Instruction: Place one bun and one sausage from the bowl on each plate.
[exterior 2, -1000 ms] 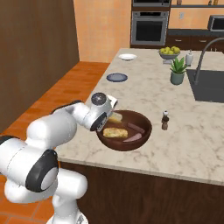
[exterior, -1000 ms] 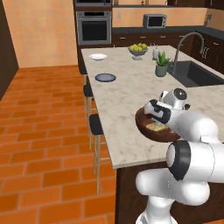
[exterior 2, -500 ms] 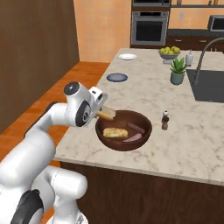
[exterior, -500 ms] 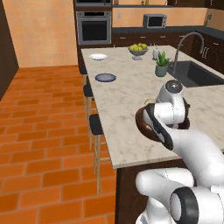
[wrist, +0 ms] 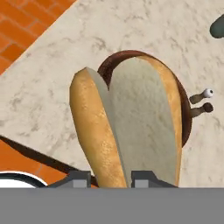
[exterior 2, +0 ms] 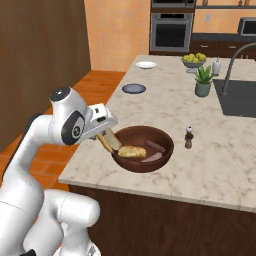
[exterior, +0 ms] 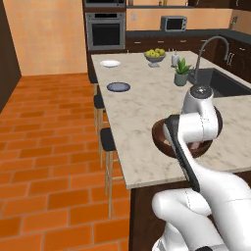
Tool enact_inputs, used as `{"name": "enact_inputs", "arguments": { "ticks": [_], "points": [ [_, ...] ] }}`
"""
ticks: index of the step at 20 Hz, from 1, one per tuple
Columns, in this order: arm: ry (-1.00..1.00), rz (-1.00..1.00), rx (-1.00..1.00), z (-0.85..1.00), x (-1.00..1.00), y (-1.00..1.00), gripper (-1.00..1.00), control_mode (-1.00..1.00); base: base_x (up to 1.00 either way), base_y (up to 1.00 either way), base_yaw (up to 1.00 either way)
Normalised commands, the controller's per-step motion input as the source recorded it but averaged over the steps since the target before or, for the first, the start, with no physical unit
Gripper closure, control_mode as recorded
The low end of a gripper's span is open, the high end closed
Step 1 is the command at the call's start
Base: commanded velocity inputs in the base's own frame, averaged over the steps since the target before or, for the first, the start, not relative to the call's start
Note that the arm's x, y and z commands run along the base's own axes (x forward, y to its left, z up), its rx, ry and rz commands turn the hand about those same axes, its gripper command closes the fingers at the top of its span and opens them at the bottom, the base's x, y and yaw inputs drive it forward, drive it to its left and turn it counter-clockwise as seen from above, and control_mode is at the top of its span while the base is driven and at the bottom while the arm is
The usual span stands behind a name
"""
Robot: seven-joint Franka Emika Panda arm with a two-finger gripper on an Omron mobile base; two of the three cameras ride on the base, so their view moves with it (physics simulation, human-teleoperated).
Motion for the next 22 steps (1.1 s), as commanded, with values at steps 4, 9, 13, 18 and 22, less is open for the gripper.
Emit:
{"name": "enact_inputs", "arguments": {
  "ticks": [4, 9, 13, 18, 22],
  "points": [
    [0.00, -0.68, 0.47, 0.42, -0.68, 0.01, 1.00, -1.00, 0.00, 0.00, 0.00],
    [0.00, -0.60, 0.50, 0.50, -0.46, 0.16, 1.00, -1.00, 0.00, 0.00, 0.00],
    [-0.03, -0.30, 0.26, 0.19, -0.19, 0.71, 1.00, -1.00, 0.00, 0.00, 0.00],
    [-0.01, 0.10, -0.01, 0.00, -0.23, 0.22, 1.00, -1.00, 0.00, 0.00, 0.00],
    [0.00, 0.33, -0.05, 0.00, -0.01, 0.01, 1.00, -1.00, 0.00, 0.00, 0.00]
  ]
}}
